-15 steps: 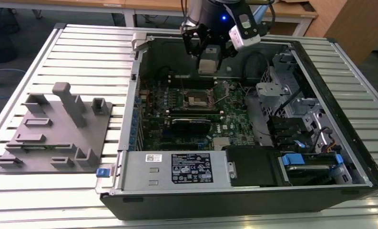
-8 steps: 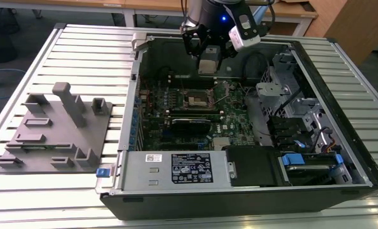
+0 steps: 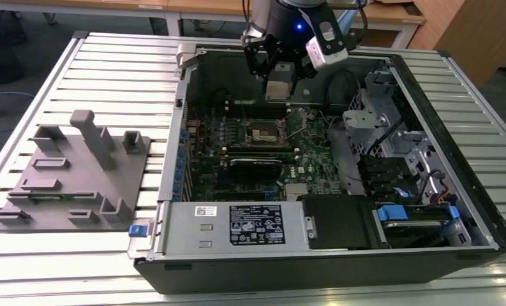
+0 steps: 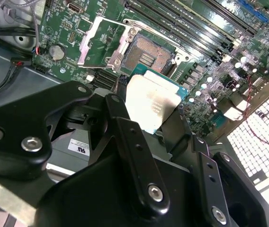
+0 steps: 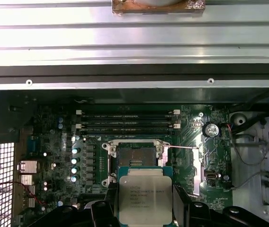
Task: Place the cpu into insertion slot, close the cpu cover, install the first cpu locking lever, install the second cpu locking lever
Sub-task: 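Place the cpu into insertion slot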
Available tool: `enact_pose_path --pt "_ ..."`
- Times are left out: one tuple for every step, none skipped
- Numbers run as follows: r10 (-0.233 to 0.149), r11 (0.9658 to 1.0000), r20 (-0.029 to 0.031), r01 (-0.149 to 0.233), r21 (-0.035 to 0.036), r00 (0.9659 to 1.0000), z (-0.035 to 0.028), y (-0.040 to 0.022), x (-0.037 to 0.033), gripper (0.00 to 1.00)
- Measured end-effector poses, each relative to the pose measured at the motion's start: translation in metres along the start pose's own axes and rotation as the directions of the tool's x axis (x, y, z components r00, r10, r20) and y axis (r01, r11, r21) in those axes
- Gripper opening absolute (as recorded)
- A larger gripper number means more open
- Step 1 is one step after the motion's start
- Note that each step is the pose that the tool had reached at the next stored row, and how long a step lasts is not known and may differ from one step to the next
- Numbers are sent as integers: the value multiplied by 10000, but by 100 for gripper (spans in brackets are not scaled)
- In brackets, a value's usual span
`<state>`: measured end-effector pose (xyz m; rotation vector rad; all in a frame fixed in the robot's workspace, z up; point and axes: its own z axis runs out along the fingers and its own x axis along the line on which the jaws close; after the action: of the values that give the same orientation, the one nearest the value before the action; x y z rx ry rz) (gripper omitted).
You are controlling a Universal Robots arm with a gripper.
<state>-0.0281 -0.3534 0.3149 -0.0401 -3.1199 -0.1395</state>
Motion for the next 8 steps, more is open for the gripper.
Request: enact_pose_path --pt "-1 10000 0 1 0 10000 0 0 0 54" --pt "0 10000 1 0 -2 10000 2 0 0 54" --pt "-1 10000 1 1 -2 10000 2 0 0 54" --pt "0 10000 1 0 -1 10000 2 0 0 54" --pt "0 10000 1 0 -2 10000 4 0 0 54" --pt "-1 10000 2 1 -4 10000 7 0 0 54" --pt "-1 10000 3 1 -5 10000 10 0 -1 54" --pt "-1 10000 2 1 -3 10000 13 -1 0 54"
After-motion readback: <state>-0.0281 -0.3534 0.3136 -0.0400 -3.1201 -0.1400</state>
